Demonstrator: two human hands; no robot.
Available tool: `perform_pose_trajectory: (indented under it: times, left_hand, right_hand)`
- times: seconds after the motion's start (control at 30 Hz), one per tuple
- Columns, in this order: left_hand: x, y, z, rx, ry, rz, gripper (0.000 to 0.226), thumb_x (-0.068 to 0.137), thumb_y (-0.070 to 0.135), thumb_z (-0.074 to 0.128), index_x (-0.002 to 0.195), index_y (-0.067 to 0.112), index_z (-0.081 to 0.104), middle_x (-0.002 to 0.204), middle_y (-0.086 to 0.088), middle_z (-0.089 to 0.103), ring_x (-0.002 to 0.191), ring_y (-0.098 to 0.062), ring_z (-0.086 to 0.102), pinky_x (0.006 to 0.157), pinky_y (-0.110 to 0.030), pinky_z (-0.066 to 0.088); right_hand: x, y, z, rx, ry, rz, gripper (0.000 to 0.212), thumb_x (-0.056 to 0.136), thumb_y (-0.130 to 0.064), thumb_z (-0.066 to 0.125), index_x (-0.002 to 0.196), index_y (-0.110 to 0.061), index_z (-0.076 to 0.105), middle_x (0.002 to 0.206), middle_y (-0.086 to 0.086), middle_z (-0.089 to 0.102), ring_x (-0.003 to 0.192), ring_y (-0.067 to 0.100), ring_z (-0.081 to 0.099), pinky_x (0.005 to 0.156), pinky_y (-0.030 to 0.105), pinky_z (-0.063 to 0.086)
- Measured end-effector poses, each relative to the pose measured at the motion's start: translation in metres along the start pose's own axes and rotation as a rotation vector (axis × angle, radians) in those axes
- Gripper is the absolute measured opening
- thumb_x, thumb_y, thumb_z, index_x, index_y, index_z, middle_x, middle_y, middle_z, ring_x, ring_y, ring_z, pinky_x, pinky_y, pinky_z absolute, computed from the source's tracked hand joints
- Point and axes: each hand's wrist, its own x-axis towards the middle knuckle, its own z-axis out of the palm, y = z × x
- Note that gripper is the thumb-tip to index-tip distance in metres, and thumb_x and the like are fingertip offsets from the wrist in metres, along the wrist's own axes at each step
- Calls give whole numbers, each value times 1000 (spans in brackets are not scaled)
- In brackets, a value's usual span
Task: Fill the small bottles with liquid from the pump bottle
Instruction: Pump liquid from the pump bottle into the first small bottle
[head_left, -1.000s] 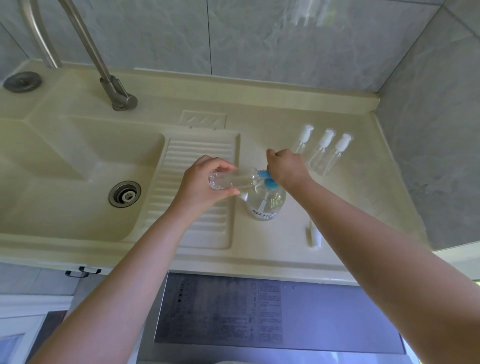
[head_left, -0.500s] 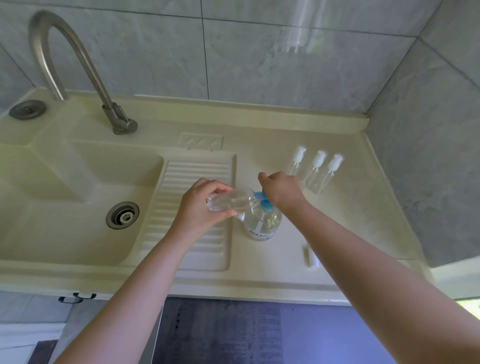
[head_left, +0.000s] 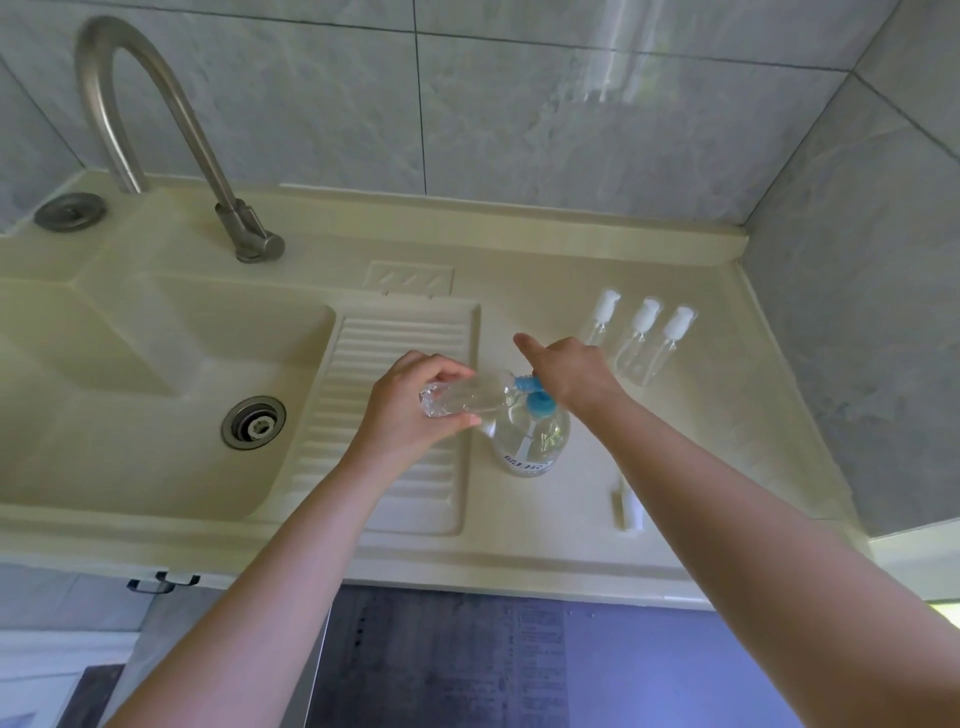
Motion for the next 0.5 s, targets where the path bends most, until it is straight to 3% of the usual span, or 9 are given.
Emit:
perform_pose_trajectory:
  times: [0.13,0.23,0.37,0.5]
  left_hand:
    - [-1,-3,1,19,-10,0,49,60,15,91,103,26,71,100,13,59,96,4,59,88,-17,47]
    - [-2,-2,1,13,-6,-1,50,59,14,91,104,24,72,101,9,60,96,1,60,90,-19,48]
    - [-2,-1,0,1,-5,-1,50,60,15,91,105,24,71,101,10,59,95,2,59,89,-20,47]
    - [-2,-1,-1,8,-10,-4,50,60,16,92,105,24,71,101,12,59,95,3,59,88,-16,47]
  right_hand:
    - [4,3,8,-29,56,-28,48,95,-44,40,61,-11,47,74,11,56,64,26,50,57,31,36]
    - [1,6,8,14,61,-40,53,96,-51,36,65,-11,52,75,10,56,73,29,52,66,32,39]
    - [-1,5,-1,49,17,-15,68,96,-62,32,94,-6,69,93,15,61,86,31,57,77,33,40]
    - [5,4,1,14,-12,-28,72,94,-66,32,92,-5,69,89,16,64,78,29,60,73,33,42]
